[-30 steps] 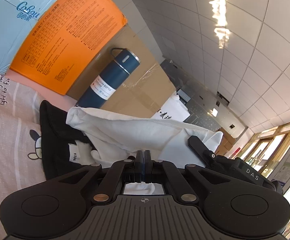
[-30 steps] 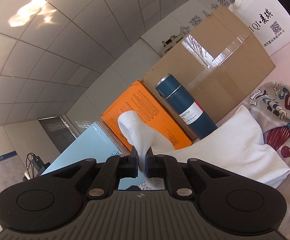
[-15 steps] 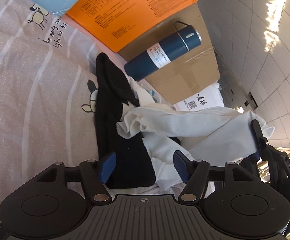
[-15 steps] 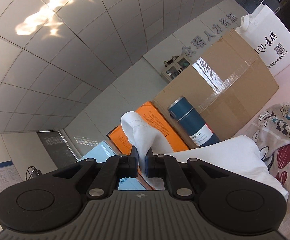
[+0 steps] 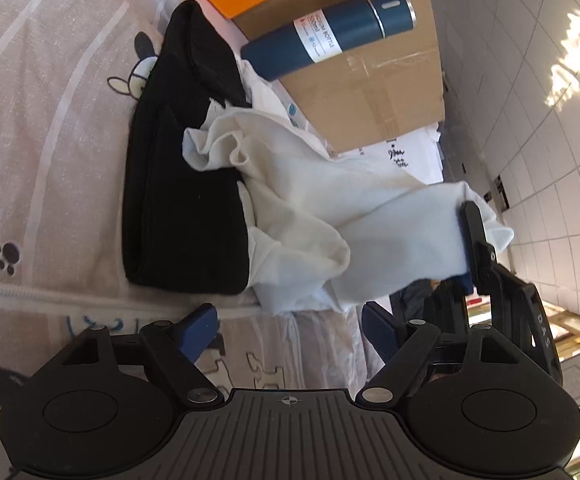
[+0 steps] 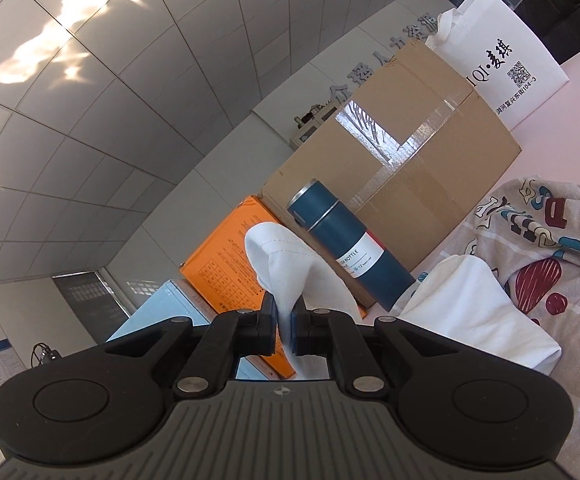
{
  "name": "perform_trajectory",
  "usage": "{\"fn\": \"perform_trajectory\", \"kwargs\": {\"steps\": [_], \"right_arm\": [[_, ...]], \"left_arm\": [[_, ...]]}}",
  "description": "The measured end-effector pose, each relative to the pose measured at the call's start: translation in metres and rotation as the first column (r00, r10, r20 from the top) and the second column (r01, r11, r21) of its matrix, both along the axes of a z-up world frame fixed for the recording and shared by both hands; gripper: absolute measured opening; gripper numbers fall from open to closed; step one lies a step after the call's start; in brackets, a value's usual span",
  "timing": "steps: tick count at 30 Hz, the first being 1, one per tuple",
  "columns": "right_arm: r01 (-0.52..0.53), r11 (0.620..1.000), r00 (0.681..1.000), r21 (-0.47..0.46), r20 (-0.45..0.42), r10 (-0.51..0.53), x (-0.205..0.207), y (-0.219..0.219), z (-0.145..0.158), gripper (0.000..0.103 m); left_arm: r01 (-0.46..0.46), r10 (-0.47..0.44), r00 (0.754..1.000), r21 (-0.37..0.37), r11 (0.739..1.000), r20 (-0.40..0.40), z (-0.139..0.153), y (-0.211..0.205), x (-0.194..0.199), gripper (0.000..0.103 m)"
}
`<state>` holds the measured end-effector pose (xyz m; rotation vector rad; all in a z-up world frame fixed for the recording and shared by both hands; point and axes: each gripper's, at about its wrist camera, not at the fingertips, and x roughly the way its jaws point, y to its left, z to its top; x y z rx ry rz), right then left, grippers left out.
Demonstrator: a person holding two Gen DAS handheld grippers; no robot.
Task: Fold clothes
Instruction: 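Lift the T-shirt with both tools and carry it toward the open bed area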
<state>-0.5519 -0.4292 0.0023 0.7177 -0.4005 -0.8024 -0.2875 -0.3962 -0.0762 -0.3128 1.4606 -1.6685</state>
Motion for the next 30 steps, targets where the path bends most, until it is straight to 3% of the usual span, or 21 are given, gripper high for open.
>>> {"fn": "perform_trajectory", "kwargs": {"steps": [3,5,6,8,11,12,15,18,22,25,30], "right_arm": [[0.003,1.000,1.000,0.006,0.008,-0.003,-0.001,0.000,0.000,0.006],[0.005,1.000,1.000,0.008,0.003,-0.005,-0.001,0.000,0.000,0.006],[0.007,1.000,1.000,0.008,0.001,-0.007,0.000,0.000,-0.001,0.006],[0.005,1.000,1.000,0.006,-0.001,-0.005,0.000,0.001,-0.001,0.006],[-0.014,1.000,1.000,-0.004,0.002,0.014,0.000,0.001,-0.002,0.006],[-0.023,1.000,1.000,-0.008,0.004,0.023,0.000,0.002,-0.002,0.006],[-0.092,0.994,0.994,-0.057,0.052,0.095,-0.006,0.007,-0.002,0.006],[-0.196,0.973,0.968,-0.125,0.135,0.212,-0.013,0.013,-0.001,0.006],[-0.298,0.935,0.921,-0.190,0.201,0.334,-0.010,0.026,0.015,0.006],[-0.326,0.920,0.908,-0.218,0.197,0.369,0.000,0.043,0.034,0.006],[-0.383,0.901,0.871,-0.205,0.246,0.426,0.019,0.069,0.055,0.006]], "left_arm": [[-0.096,0.093,0.994,-0.049,0.994,-0.065,-0.006,-0.017,0.005,0.081],[-0.151,0.144,0.984,-0.067,0.986,-0.107,-0.013,-0.024,0.008,0.072],[-0.167,0.160,0.983,-0.082,0.982,-0.093,-0.013,-0.025,0.008,0.066],[-0.167,0.169,0.986,-0.111,0.980,0.008,-0.011,-0.028,0.007,0.013],[-0.161,0.170,0.984,-0.156,0.975,0.050,-0.008,-0.025,0.010,0.009],[-0.154,0.172,0.982,-0.203,0.967,0.076,0.000,-0.020,0.010,0.009],[-0.112,0.193,0.965,-0.389,0.915,0.178,0.036,0.004,0.005,0.009],[-0.101,0.233,0.950,-0.500,0.860,0.210,0.066,0.031,0.011,0.009],[-0.143,0.290,0.938,-0.556,0.819,0.187,0.088,0.068,0.035,0.009],[-0.181,0.338,0.925,-0.580,0.794,0.173,0.099,0.108,0.060,0.009],[-0.277,0.458,0.874,-0.608,0.744,0.163,0.109,0.181,0.108,0.008]]}}
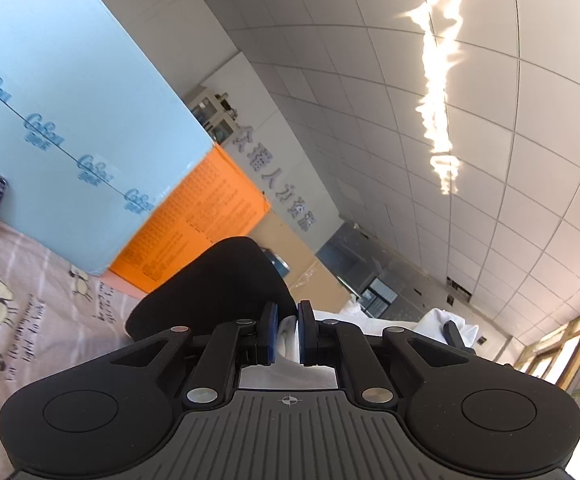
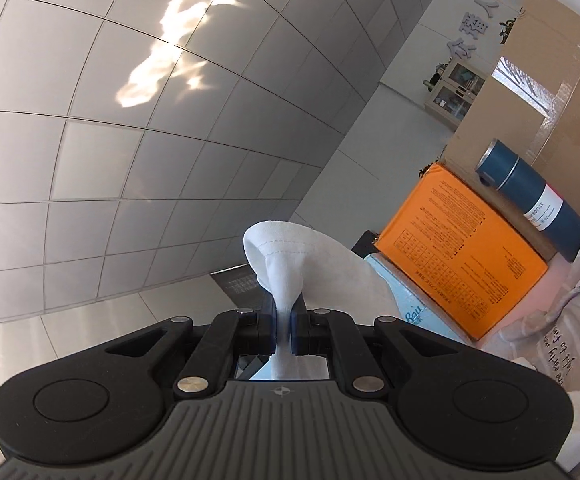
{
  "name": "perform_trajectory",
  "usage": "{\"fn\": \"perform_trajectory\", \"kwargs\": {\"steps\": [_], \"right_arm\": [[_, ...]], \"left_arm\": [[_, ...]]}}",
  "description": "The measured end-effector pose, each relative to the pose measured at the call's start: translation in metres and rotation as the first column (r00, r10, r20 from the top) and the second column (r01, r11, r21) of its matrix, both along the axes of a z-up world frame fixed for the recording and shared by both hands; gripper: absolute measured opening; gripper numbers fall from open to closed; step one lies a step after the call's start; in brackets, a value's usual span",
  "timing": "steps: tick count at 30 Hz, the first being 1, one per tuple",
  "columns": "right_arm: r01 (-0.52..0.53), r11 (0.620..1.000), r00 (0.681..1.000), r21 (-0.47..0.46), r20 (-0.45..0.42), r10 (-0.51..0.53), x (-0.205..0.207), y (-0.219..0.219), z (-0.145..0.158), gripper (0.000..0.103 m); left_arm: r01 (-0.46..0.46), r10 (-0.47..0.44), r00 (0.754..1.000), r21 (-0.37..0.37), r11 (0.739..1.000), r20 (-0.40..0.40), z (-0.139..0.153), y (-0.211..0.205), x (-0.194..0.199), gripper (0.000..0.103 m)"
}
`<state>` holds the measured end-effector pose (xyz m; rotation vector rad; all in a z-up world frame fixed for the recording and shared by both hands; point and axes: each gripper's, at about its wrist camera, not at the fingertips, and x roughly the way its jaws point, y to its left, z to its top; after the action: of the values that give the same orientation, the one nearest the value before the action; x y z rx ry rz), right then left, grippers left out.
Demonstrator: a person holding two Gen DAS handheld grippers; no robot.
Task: Fold clothes
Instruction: 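Lift the T-shirt with both tools and carry it toward the open bed area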
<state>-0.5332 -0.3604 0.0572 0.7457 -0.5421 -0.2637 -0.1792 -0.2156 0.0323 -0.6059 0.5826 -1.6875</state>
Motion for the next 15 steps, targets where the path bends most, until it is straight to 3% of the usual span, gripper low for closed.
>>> {"fn": "perform_trajectory", "kwargs": {"steps": [5,7,10,12,13,14,15], "right_arm": [[-0.043,0.998,0.998,0.040,0.039,0.041,0.031,0.014,0.016,0.006],[-0.068,0.994,0.998,0.085,0.024,0.066,0.051,0.009,0.021,0.006],[-0.084,0.982,0.996,0.168,-0.019,0.088,0.082,0.005,0.026,0.006],[-0.087,0.981,0.995,0.176,-0.030,0.094,0.093,0.012,0.026,0.006],[-0.082,0.982,0.995,0.171,-0.033,0.089,0.095,0.016,0.024,0.006],[-0.075,0.983,0.996,0.165,-0.036,0.082,0.097,0.021,0.022,0.006],[-0.067,0.984,0.996,0.163,-0.042,0.074,0.097,0.024,0.021,0.006]], "left_arm": [[-0.209,0.209,0.978,-0.075,0.975,-0.011,0.001,0.079,0.045,0.000],[-0.280,0.279,0.960,-0.046,0.959,-0.033,-0.001,0.098,0.066,0.000],[-0.317,0.322,0.944,0.072,0.946,-0.069,-0.012,0.120,0.093,0.000],[-0.306,0.328,0.938,0.174,0.936,-0.116,-0.027,0.130,0.109,0.004],[-0.293,0.328,0.934,0.223,0.930,-0.142,-0.035,0.134,0.117,0.018],[-0.276,0.328,0.930,0.270,0.922,-0.169,-0.042,0.137,0.125,0.042],[-0.256,0.322,0.927,0.307,0.917,-0.190,-0.049,0.138,0.129,0.053]]}}
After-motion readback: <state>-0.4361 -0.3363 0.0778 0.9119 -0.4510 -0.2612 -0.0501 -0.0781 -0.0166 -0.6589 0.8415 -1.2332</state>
